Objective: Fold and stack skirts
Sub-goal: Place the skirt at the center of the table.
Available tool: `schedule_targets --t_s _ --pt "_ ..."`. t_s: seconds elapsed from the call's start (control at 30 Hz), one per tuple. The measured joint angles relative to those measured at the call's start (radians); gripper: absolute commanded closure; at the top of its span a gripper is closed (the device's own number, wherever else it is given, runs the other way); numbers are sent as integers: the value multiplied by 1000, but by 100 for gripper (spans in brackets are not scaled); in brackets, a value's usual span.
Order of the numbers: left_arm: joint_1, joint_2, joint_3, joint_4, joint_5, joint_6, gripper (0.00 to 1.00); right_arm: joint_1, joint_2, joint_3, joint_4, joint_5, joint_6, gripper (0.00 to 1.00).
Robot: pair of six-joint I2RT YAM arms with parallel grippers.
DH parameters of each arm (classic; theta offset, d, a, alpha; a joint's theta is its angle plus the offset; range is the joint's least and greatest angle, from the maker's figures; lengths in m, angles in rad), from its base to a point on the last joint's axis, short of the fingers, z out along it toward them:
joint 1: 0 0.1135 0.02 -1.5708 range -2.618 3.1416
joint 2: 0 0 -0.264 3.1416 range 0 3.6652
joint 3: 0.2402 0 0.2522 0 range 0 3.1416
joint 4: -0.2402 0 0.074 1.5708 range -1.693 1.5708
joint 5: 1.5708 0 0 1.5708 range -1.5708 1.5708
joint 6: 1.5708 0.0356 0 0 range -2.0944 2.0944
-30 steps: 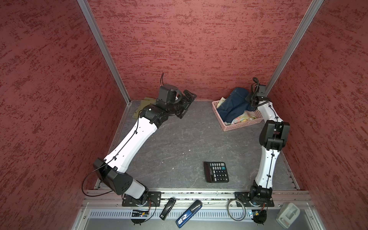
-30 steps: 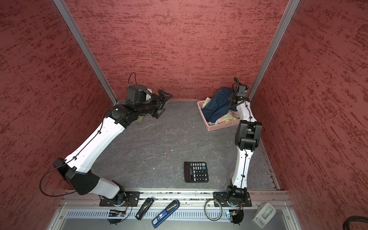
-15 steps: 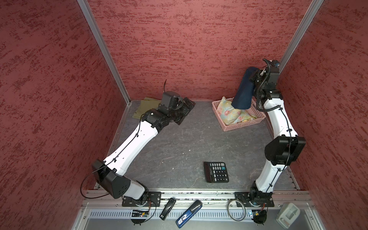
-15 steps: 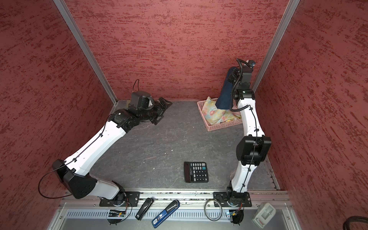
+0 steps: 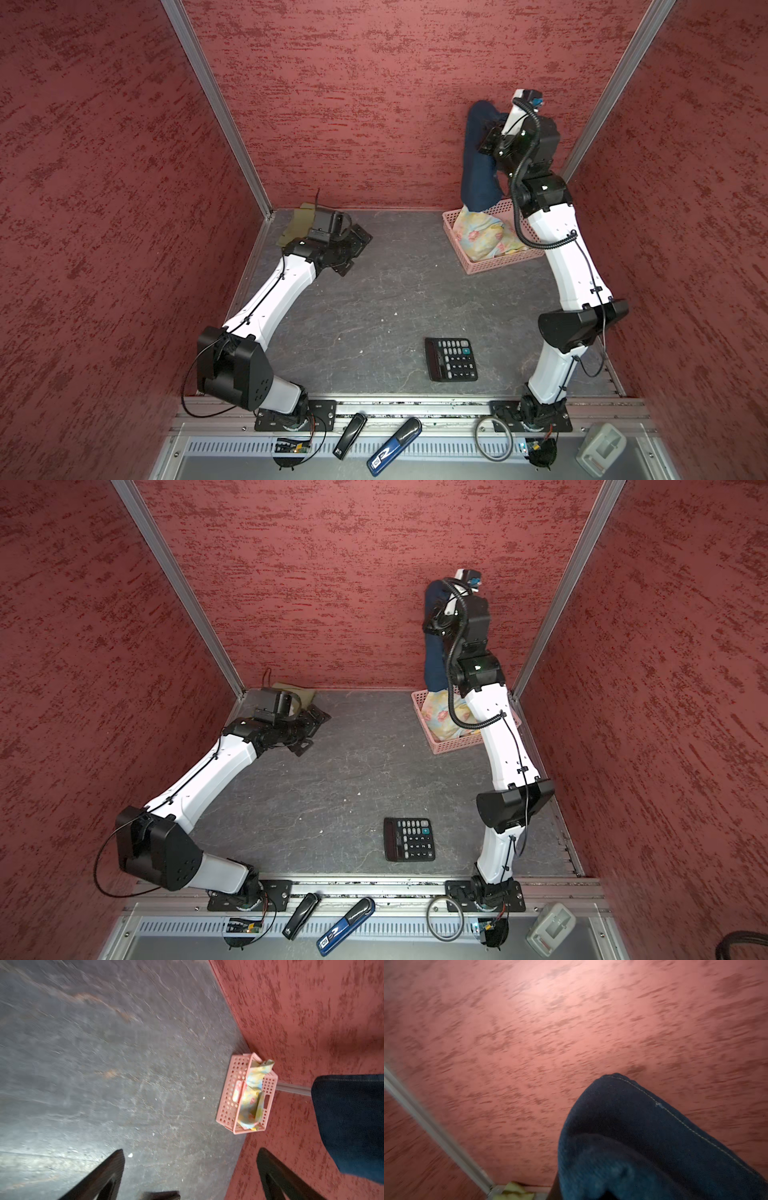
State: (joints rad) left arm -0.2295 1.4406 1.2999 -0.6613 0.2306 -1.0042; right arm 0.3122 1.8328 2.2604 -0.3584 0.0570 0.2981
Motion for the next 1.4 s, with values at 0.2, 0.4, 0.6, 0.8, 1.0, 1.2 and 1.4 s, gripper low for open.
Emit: schedule_targets --t_s 0.2,0.4,0.6,0.8,1.0,1.2,1.4 --pt "214 -183 -26 -20 16 98 0 153 -112 -336 71 -27 11 100" --pt "267 -242 -31 -19 36 167 0 190 -134 -786 199 -26 47 96" --pt "260 -185 -71 -20 22 231 0 185 -136 -1079 196 -16 73 26" --pt "124 -59 26 -56 -134 346 0 166 -241 -1067 199 32 57 13" --pt "-45 196 220 -82 -253 467 0 75 -267 -980 240 17 94 16" --pt "-175 424 308 -97 -288 578 4 32 -258 -992 184 0 114 16" --pt "-201 464 213 -67 -206 624 11 10 -218 -974 105 -50 74 16"
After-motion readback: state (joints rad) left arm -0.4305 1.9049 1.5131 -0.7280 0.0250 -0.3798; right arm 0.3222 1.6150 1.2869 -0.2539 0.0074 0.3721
